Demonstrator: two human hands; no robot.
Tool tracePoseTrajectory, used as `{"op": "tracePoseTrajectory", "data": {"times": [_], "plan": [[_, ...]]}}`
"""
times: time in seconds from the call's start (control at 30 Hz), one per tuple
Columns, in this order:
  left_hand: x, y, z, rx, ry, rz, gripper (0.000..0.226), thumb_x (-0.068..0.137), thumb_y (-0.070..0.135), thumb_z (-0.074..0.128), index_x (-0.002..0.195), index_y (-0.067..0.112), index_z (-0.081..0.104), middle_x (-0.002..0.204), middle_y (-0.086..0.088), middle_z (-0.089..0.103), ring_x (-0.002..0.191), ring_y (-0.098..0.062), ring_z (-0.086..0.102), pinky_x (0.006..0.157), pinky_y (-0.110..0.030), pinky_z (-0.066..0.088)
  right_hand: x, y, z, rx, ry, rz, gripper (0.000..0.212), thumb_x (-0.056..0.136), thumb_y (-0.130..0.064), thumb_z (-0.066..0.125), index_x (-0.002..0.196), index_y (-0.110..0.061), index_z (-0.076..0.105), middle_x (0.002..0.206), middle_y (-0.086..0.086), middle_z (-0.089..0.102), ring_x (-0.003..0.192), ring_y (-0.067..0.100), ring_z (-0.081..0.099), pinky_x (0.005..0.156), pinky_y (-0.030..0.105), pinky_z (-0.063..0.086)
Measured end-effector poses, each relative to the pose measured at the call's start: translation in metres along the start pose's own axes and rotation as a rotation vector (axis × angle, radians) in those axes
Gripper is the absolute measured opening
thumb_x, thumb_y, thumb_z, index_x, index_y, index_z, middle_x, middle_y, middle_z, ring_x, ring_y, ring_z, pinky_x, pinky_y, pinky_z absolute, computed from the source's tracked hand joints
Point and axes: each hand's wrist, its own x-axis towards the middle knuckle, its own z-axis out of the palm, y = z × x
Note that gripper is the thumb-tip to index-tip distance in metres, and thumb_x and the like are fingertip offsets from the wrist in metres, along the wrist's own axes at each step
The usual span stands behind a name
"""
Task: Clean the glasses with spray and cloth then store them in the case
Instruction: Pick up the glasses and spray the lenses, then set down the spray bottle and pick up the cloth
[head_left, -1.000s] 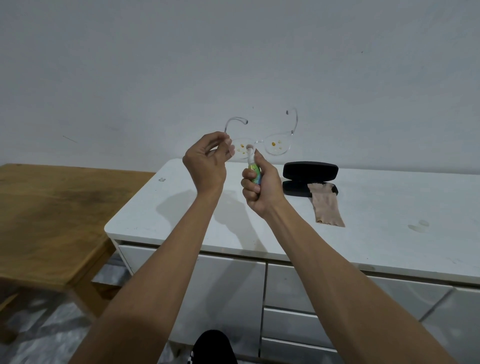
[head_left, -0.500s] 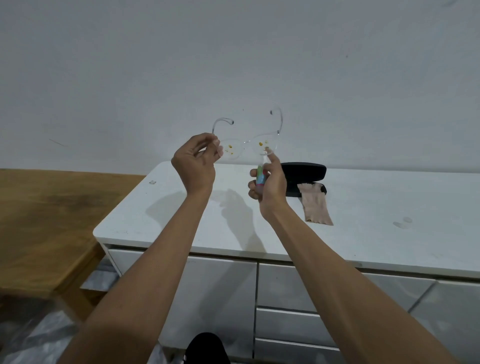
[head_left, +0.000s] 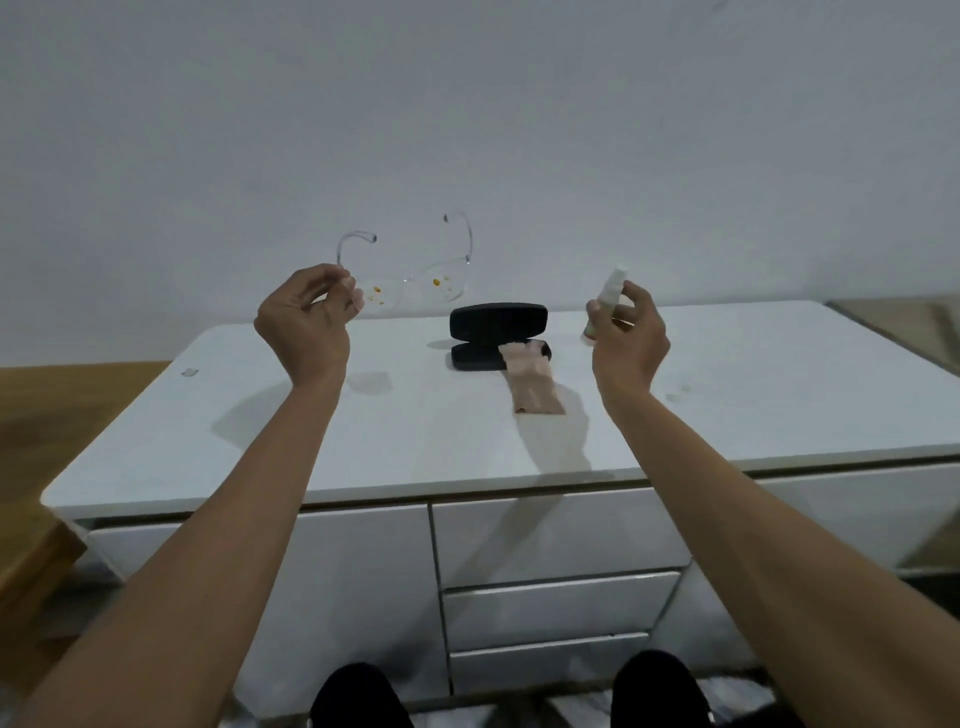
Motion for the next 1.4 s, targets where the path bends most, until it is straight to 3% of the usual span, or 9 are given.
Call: {"op": "tracePoseTrajectory", "data": {"times": [0.13, 0.4, 0.53, 0.67, 0.87, 1.0, 1.1, 1.3, 1.4], "plan": [[-0.011, -0.004, 0.014, -0.012, -0.046, -0.007, 0.005, 0.083, -0.002, 0.075, 0.088, 0.0, 0.074, 0.079, -0.017, 0.069, 0.067, -0.03, 0.069, 0.074, -0.049, 0.064, 0.02, 0.013, -0.047, -0.117, 0.184, 0.02, 0.031, 0.09, -0.014, 0.074, 0.119, -0.023, 0.069, 0.099, 0.0, 0.073, 0.088, 0.024, 0.073, 0.086, 0.045, 0.061], [-0.025, -0.01, 0.042, -0.045, -0.083, -0.035, 0.007, 0.083, -0.003, 0.075, 0.089, -0.003, 0.073, 0.083, -0.019, 0.069, 0.069, -0.03, 0.068, 0.075, -0.046, 0.064, 0.036, 0.034, -0.127, -0.358, 0.316, 0.099, 0.03, 0.088, -0.014, 0.075, 0.117, -0.022, 0.07, 0.105, 0.005, 0.076, 0.091, 0.026, 0.072, 0.093, 0.043, 0.057], [-0.028, -0.011, 0.05, -0.032, -0.098, -0.022, 0.009, 0.083, -0.004, 0.075, 0.092, -0.006, 0.073, 0.082, -0.018, 0.069, 0.067, -0.027, 0.069, 0.074, -0.042, 0.064, 0.033, 0.043, -0.135, -0.419, 0.296, 0.157, 0.032, 0.088, -0.015, 0.075, 0.119, -0.021, 0.07, 0.107, 0.006, 0.076, 0.097, 0.029, 0.072, 0.095, 0.044, 0.057], [-0.031, -0.011, 0.053, -0.035, -0.105, -0.014, 0.006, 0.085, -0.004, 0.075, 0.091, -0.004, 0.073, 0.081, -0.017, 0.069, 0.069, -0.026, 0.069, 0.074, -0.04, 0.064, 0.028, 0.05, -0.138, -0.482, 0.26, 0.176, 0.032, 0.092, -0.017, 0.073, 0.124, -0.017, 0.068, 0.115, 0.008, 0.075, 0.109, 0.029, 0.068, 0.096, 0.034, 0.048], [-0.028, -0.013, 0.051, -0.019, -0.105, -0.003, 0.005, 0.085, -0.003, 0.074, 0.091, -0.003, 0.074, 0.08, -0.015, 0.068, 0.069, -0.023, 0.069, 0.074, -0.04, 0.064, 0.03, 0.057, -0.138, -0.485, 0.259, 0.171, 0.039, 0.091, -0.021, 0.074, 0.129, -0.018, 0.065, 0.121, 0.008, 0.072, 0.116, 0.03, 0.065, 0.099, 0.039, 0.049], [-0.028, -0.013, 0.048, 0.008, -0.101, 0.008, 0.007, 0.085, -0.002, 0.075, 0.091, -0.004, 0.073, 0.078, -0.014, 0.069, 0.068, -0.02, 0.07, 0.074, -0.04, 0.064, 0.022, 0.051, -0.13, -0.597, 0.323, 0.058, 0.074, 0.085, -0.029, 0.08, 0.149, -0.019, 0.044, 0.147, 0.012, 0.047, 0.134, 0.034, 0.043, 0.103, 0.046, 0.042], [-0.027, -0.013, 0.045, 0.017, -0.093, 0.012, 0.008, 0.085, -0.002, 0.075, 0.092, -0.005, 0.073, 0.08, -0.014, 0.07, 0.068, -0.02, 0.071, 0.073, -0.04, 0.064, 0.018, 0.038, -0.117, -0.68, 0.378, -0.149, 0.075, 0.083, -0.032, 0.077, 0.149, -0.02, 0.042, 0.145, 0.013, 0.043, 0.131, 0.035, 0.042, 0.105, 0.049, 0.037], [-0.025, -0.009, 0.034, 0.015, -0.064, 0.014, 0.006, 0.085, -0.005, 0.074, 0.091, -0.002, 0.074, 0.079, -0.013, 0.069, 0.067, -0.016, 0.07, 0.073, -0.039, 0.064, 0.012, 0.018, -0.076, -0.603, 0.136, -0.473, 0.054, 0.087, -0.025, 0.072, 0.137, -0.018, 0.056, 0.123, 0.012, 0.057, 0.113, 0.029, 0.052, 0.097, 0.037, 0.042], [-0.022, -0.008, 0.027, 0.011, -0.044, 0.015, 0.006, 0.085, -0.005, 0.074, 0.09, -0.001, 0.074, 0.079, -0.013, 0.07, 0.068, -0.017, 0.07, 0.073, -0.039, 0.065, 0.006, 0.014, -0.051, -0.487, -0.181, -0.364, 0.035, 0.09, -0.021, 0.073, 0.125, -0.021, 0.065, 0.11, 0.005, 0.063, 0.099, 0.021, 0.059, 0.09, 0.036, 0.052]]}}
